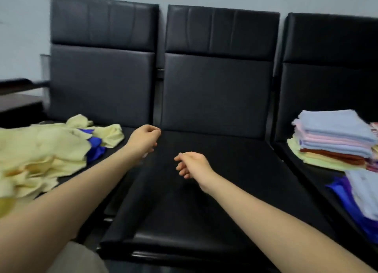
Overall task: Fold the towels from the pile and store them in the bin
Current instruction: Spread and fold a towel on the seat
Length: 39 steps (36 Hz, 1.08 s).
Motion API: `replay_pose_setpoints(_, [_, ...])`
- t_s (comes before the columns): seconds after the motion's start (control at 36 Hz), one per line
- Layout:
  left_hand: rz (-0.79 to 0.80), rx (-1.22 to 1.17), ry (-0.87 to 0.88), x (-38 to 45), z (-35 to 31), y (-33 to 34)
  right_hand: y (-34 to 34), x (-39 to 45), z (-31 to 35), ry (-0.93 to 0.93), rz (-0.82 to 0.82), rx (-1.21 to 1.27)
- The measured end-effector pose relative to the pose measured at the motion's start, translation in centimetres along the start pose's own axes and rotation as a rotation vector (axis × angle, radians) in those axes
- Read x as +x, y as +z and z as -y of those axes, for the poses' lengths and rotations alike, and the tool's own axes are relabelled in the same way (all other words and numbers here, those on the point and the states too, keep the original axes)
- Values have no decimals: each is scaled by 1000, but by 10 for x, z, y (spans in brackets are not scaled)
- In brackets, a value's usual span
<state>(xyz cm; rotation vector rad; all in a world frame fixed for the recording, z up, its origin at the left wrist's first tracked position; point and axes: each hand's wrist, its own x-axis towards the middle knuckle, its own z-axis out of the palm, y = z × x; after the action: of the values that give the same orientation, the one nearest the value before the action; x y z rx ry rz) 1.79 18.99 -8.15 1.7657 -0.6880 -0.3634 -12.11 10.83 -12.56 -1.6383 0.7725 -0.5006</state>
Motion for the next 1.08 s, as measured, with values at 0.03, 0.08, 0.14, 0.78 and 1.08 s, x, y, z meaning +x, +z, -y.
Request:
replay_pose_setpoints(0.03, [-37,-2,-23,5,9,-21,20,6,2,1,32,2])
replay_pose_setpoints(0.08, [-103,22,-50,14,25,-61,57,13,5,-1,96,15])
replay_pose_setpoints(0.14, [-158,76,-52,17,35,-96,85,20,9,-19,147,15])
replay_pose_setpoints(0.78, [-485,344,-350,17,166,-306,313,112,61,-142,352,-343])
replay_pose_setpoints(1.08, [-530,219,-280,18,166,-309,294,102,112,-497,123,-149])
